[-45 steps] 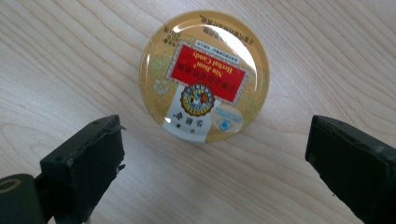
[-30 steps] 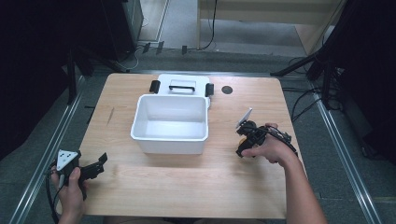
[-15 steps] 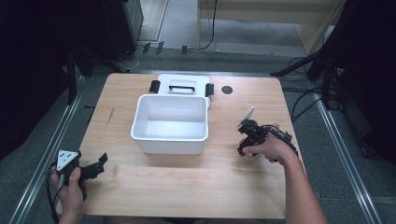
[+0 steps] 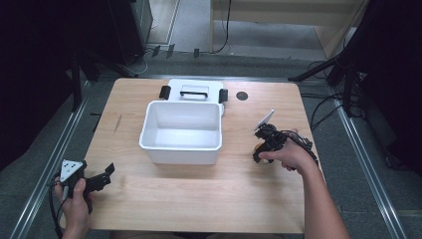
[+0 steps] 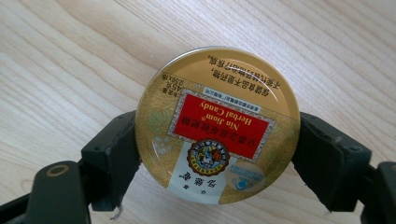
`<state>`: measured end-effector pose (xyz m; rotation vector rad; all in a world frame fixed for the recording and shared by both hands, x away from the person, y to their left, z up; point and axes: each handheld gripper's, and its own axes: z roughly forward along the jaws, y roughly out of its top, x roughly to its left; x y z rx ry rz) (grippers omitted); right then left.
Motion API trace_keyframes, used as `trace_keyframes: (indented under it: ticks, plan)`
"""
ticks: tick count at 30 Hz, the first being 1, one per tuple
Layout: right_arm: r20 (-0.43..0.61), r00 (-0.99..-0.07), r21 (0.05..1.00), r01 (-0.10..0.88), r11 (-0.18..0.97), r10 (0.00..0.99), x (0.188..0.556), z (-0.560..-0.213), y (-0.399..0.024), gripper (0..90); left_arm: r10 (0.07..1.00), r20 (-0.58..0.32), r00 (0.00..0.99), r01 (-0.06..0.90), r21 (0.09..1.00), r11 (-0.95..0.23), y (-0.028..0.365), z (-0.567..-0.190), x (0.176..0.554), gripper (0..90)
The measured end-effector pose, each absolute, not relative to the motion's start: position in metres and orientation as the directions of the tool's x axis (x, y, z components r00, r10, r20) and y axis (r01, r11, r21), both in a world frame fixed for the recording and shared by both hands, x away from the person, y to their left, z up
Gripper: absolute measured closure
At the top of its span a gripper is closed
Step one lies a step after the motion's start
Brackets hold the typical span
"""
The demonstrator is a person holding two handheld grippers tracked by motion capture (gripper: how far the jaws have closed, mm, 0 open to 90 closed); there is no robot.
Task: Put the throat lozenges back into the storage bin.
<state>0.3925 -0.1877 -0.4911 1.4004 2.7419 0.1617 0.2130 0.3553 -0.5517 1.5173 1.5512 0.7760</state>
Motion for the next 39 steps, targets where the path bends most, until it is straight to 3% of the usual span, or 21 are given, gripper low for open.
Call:
trace_keyframes:
  ticks: [23,39]
  plan:
    - [-0.026,-0.717,0.201,0.679,0.706,0.697,0.392,-0.453,-0.165,20.6,0.988,-0.141,0.059,0.494,0.864,0.094,0.356,-0.552,0.213,0.0]
    - [-0.052,-0.775,0.209,0.609,0.765,0.63,0.396,-0.419,-0.145,20.6,0.988,-0.142,0.061,0.495,0.864,0.094,0.356,-0.552,0.214,0.0]
